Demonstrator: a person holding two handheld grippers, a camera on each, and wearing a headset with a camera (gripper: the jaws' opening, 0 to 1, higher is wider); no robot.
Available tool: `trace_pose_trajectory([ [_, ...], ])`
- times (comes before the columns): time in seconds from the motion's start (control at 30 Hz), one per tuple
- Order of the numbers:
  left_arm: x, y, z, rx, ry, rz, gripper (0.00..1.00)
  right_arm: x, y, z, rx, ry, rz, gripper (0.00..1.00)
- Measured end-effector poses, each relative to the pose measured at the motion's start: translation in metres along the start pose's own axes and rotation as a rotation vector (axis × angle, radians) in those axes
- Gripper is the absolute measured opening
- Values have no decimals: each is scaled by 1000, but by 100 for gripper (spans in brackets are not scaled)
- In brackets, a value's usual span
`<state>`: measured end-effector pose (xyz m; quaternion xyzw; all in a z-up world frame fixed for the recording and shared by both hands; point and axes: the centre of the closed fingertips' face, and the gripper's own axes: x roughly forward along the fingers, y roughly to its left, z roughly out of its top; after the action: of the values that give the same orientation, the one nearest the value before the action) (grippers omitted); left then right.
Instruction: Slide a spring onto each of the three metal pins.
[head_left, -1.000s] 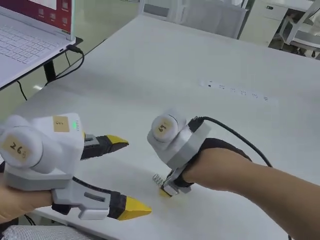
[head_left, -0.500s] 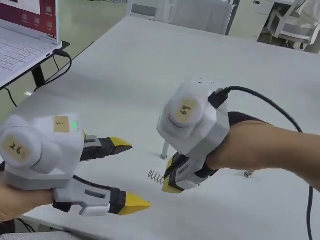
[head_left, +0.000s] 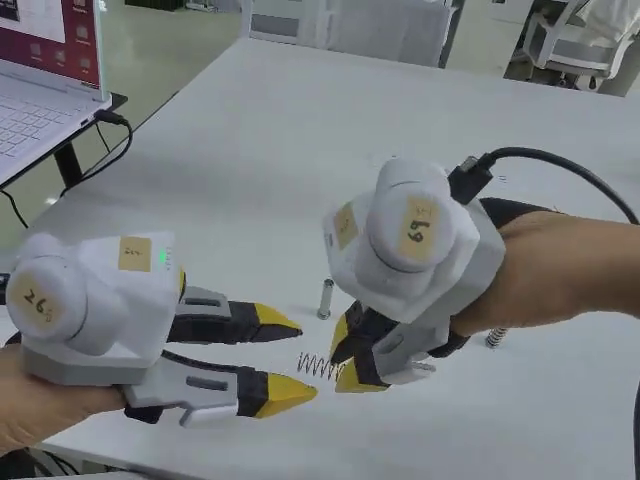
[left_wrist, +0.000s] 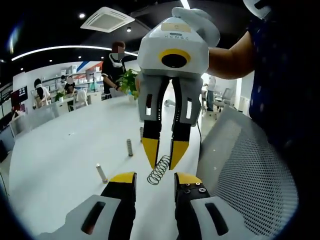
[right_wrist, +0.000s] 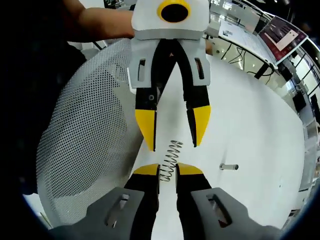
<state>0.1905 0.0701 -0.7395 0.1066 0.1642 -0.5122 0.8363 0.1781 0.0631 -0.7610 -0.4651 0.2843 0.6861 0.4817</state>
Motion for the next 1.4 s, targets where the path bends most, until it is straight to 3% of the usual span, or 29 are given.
trace_pose_trajectory([
  [0.27, 3, -6, 1, 12, 2, -30, 7, -2, 4, 4, -57, -13, 5, 9],
  [0.53, 5, -11, -2, 12, 12, -49, 2, -4, 1, 2, -76, -9, -5, 8],
  [0.83, 4, -10, 1, 20, 10, -52, 2, -3, -2, 2, -22, -33, -4, 8],
  [0.93, 1, -8, 8, 3, -23, -49, 2, 1, -3, -2, -4, -34, -6, 9],
  [1.2, -1, -7, 11, -2, -36, -44, 2, 5, -5, -6, 49, -63, -11, 9],
  [1.4, 1, -7, 10, 2, -38, -43, 2, -3, -4, -4, 68, -74, -23, 9],
])
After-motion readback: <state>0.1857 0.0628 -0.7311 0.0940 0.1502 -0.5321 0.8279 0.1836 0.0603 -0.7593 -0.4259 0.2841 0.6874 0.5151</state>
